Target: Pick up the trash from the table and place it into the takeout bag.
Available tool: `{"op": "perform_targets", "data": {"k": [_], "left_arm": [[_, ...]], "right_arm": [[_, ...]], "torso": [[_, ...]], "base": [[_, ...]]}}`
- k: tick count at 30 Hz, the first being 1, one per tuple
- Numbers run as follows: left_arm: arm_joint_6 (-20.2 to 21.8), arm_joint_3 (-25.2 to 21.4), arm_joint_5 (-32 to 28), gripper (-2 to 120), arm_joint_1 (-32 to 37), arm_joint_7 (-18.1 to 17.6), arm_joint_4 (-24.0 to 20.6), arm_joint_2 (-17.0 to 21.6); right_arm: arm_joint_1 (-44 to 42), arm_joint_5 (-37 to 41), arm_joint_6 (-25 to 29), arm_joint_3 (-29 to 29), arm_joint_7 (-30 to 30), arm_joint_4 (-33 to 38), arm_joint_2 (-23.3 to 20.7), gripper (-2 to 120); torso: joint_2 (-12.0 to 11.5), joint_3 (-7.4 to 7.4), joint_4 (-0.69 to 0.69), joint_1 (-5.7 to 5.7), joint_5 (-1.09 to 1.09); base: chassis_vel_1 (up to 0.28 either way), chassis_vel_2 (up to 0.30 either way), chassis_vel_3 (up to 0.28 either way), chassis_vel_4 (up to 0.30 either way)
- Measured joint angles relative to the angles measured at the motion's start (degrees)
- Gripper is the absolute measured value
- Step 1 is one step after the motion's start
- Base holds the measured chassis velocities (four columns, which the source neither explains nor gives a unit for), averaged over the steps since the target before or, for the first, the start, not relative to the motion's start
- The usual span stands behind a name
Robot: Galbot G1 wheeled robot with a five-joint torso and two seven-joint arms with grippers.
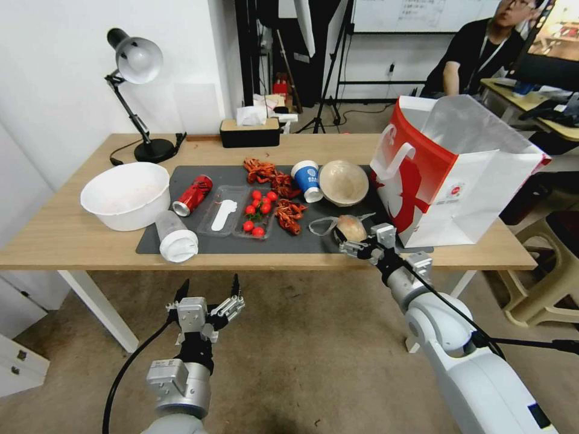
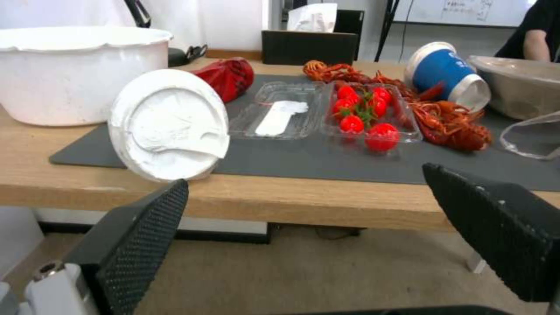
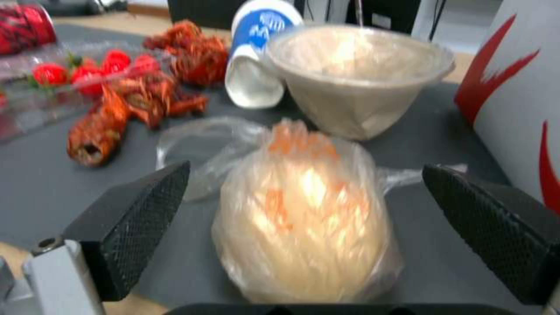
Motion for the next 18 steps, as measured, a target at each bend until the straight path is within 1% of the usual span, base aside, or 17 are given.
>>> {"op": "perform_targets", "data": {"k": [11,13,16,17,18], "left_arm": [[-0.11,-0.18,-0.17,100,-0.16,-0.20,0.00,0.00],[-0.13,-0.19,-0.17,100,-0.17,-0.20,0.00,0.00],[-0.15,-0.20,-0.19,100,-0.16,-0.23,0.00,0.00],[-0.15,-0.20,-0.19,100,-0.16,-0.23,0.00,0.00],[-0.17,-0.25,-0.21,100,-0.14,-0.25,0.00,0.00]], "right_arm": [[0.27,0.36,-1.20,-0.09,1.02,-1.83,0.56,100],[0.34,0.71,-1.20,-0.08,1.02,-2.15,0.69,98],[0.59,1.15,-1.15,-0.07,0.80,-2.87,1.17,87],[0.59,1.15,-1.15,-0.07,0.80,-2.87,1.17,87],[0.58,1.23,-1.11,-0.10,0.60,-3.01,1.29,80]], "torso": [[0.00,-0.01,0.00,0.00,0.00],[0.00,0.00,0.00,0.00,0.00],[0.00,0.00,0.00,0.00,0.00],[0.00,0.00,0.00,0.00,0.00],[0.00,0.00,0.00,0.00,0.00]], "base": [[0.000,0.000,0.000,0.000],[0.000,0.000,0.000,0.000],[0.000,0.000,0.000,0.000],[0.000,0.000,0.000,0.000],[0.000,0.000,0.000,0.000]]}}
